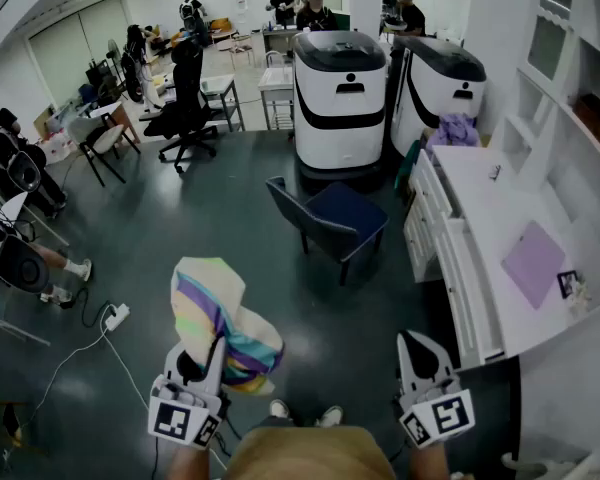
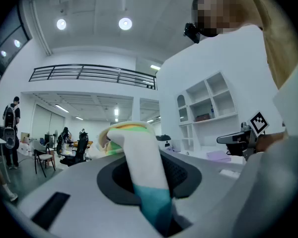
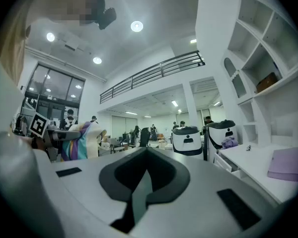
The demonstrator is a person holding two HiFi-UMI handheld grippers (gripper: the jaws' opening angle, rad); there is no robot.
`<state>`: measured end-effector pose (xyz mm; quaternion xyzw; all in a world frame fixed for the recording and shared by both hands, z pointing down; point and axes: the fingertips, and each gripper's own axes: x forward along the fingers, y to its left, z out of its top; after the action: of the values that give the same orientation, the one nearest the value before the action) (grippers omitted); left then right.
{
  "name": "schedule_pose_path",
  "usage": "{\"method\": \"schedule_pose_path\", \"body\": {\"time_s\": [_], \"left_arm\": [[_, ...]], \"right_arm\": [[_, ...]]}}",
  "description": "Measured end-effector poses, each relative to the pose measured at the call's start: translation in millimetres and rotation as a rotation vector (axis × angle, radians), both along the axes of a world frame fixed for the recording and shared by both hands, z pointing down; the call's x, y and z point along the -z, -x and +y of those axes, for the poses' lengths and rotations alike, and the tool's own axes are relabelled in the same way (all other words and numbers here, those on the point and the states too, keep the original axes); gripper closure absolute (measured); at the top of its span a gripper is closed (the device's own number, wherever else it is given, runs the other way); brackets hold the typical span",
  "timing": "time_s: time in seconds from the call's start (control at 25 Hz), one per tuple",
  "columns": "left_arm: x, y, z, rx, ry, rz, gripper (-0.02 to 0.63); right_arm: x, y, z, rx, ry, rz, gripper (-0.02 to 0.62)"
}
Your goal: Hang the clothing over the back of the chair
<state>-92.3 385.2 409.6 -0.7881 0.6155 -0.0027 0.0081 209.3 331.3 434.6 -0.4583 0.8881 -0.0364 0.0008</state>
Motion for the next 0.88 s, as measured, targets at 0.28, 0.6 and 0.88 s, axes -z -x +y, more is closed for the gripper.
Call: {"method": "schedule_pose_path", "body": {"time_s": [0.28,0.6,0.88], "left_arm": [[-10,-9,4,0.001,0.003,0.001,0.518],[-12,-13,2,0.019,0.021,-0.006,0.517],[-33,3,-10,0.052,0.056,0.002,0.517]], "right_arm": [[-8,-7,1,0.015,-0.004,0.000,0.594],[-14,-3,-5,0.088,0.046,-0.116,0.592],[-31,22,-27,0.132,0.088,-0.100,0.592]]}}
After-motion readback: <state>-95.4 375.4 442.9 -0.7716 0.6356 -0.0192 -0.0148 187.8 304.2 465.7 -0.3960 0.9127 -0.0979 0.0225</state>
